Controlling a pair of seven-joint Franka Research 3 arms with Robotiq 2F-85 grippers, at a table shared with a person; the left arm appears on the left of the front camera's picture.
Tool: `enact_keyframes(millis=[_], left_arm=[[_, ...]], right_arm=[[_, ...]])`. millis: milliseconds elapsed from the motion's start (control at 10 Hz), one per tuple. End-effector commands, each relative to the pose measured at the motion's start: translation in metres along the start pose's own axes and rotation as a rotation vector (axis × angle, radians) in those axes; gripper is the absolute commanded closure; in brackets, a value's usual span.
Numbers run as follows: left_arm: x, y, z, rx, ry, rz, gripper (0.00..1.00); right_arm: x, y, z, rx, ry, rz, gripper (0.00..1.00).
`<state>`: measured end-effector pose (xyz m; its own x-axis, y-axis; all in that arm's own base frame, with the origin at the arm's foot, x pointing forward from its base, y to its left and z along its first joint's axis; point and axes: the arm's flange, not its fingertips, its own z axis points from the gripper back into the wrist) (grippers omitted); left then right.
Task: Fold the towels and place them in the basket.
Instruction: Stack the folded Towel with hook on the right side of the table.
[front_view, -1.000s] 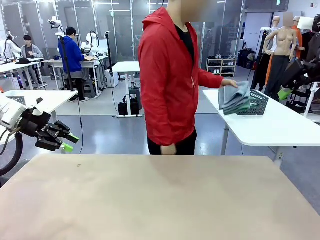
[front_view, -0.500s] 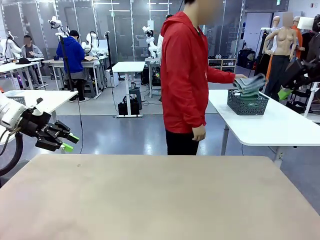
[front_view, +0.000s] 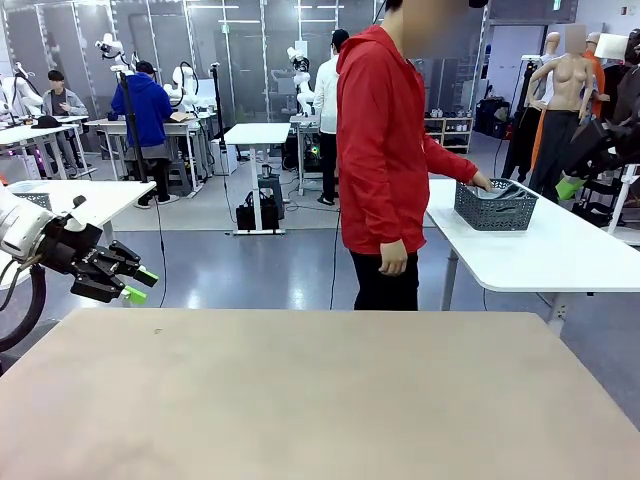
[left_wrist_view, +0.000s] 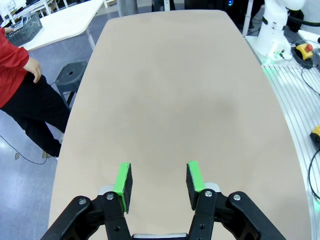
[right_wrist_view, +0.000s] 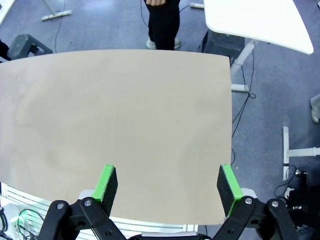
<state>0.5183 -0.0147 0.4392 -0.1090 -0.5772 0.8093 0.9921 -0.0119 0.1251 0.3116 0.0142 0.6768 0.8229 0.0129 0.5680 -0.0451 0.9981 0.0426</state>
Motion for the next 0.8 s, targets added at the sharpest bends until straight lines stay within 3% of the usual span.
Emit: enact_keyframes(millis=[0,700], left_arm=[[-0.0001,-0.0005,0.0001,0.000,0.000,-0.019,0.43],[-0.0001,-0.0005,0.0001,0.000,0.000,-0.019,0.43]], right_arm=[[0.0021,0.0002,0.0013,-0.004,0.008,-0.003,0.00],[0.0021,0.0002,0.0013,-0.004,0.008,-0.003,0.00]])
